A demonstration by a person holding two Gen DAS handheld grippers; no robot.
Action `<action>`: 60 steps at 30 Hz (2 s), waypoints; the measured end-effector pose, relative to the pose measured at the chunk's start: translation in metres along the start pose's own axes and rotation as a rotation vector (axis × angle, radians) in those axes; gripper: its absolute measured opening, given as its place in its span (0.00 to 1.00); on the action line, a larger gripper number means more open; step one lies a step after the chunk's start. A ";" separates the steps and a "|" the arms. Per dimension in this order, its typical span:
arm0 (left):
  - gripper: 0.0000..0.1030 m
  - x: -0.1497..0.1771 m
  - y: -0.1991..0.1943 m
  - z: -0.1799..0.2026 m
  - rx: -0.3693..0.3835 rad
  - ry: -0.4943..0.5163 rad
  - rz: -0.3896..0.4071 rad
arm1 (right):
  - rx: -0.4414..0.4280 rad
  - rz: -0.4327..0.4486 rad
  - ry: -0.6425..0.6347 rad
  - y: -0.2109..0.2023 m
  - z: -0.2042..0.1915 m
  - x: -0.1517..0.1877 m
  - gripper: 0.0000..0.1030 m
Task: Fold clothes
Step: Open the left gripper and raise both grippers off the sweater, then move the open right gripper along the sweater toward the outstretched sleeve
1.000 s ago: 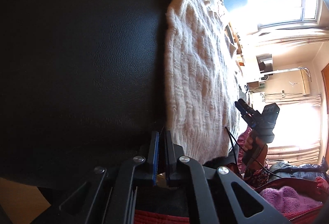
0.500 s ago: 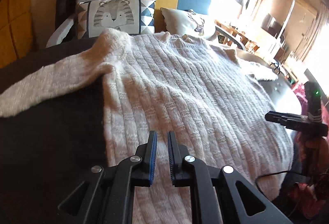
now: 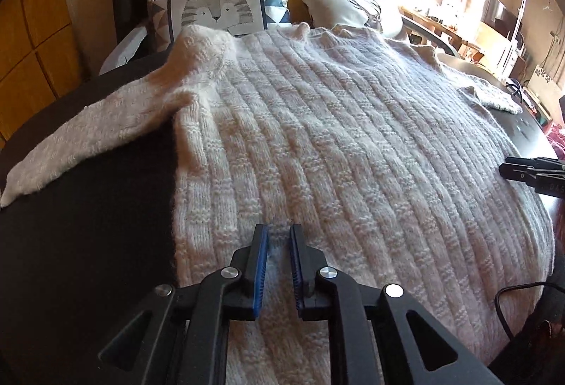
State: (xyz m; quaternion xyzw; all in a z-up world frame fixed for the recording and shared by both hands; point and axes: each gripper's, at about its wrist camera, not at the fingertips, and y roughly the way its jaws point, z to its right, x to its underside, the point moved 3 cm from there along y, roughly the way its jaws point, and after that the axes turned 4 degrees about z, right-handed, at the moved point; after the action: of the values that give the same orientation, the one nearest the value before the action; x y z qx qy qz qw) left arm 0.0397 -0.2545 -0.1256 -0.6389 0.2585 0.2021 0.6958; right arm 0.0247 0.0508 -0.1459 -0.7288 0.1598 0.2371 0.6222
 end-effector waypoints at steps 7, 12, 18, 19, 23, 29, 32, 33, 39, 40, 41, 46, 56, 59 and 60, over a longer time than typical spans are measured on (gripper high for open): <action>0.12 -0.085 0.013 0.000 -0.070 -0.002 0.118 | -0.024 0.155 0.087 -0.007 0.015 -0.062 0.46; 0.12 -0.134 0.073 -0.022 -0.153 -0.055 0.068 | 0.064 0.147 0.089 0.036 0.029 -0.120 0.45; 0.12 -0.151 0.123 -0.057 -0.258 -0.128 0.022 | 0.098 0.114 0.073 0.075 0.036 -0.163 0.45; 0.13 -0.150 0.126 -0.063 -0.254 -0.148 0.022 | 0.096 0.118 0.068 0.078 0.035 -0.168 0.45; 0.18 -0.143 0.122 -0.074 -0.268 -0.150 0.069 | 0.084 0.121 0.045 0.093 0.026 -0.183 0.45; 0.22 -0.141 0.121 -0.077 -0.315 -0.134 0.109 | 0.127 0.063 0.049 0.128 0.035 -0.192 0.46; 0.23 -0.144 0.126 -0.085 -0.343 -0.173 0.108 | 0.174 0.065 0.084 0.130 0.045 -0.199 0.46; 0.23 -0.146 0.128 -0.087 -0.344 -0.186 0.106 | 0.190 0.069 0.078 0.130 0.046 -0.201 0.46; 0.23 -0.150 0.134 -0.082 -0.381 -0.152 0.104 | 0.191 0.065 0.120 0.125 0.048 -0.209 0.46; 0.23 -0.149 0.134 -0.081 -0.390 -0.145 0.104 | 0.173 0.085 0.126 0.120 0.043 -0.212 0.46; 0.23 -0.150 0.134 -0.080 -0.396 -0.139 0.104 | 0.147 0.112 0.121 0.116 0.037 -0.215 0.46; 0.23 -0.149 0.134 -0.081 -0.393 -0.141 0.112 | 0.045 0.141 0.042 0.123 -0.005 -0.233 0.46; 0.24 -0.145 0.134 -0.087 -0.347 -0.180 0.139 | 0.129 0.100 0.073 0.166 -0.003 -0.251 0.36; 0.24 -0.146 0.136 -0.085 -0.359 -0.167 0.137 | 0.122 0.098 0.081 0.164 -0.001 -0.252 0.37; 0.24 -0.146 0.136 -0.086 -0.357 -0.169 0.138 | 0.108 0.094 0.089 0.160 -0.004 -0.251 0.37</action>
State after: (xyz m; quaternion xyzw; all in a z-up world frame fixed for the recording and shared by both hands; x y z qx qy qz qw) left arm -0.1665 -0.3187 -0.1461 -0.7136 0.2025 0.3449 0.5752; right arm -0.2695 0.0036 -0.1419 -0.6957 0.2340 0.2244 0.6411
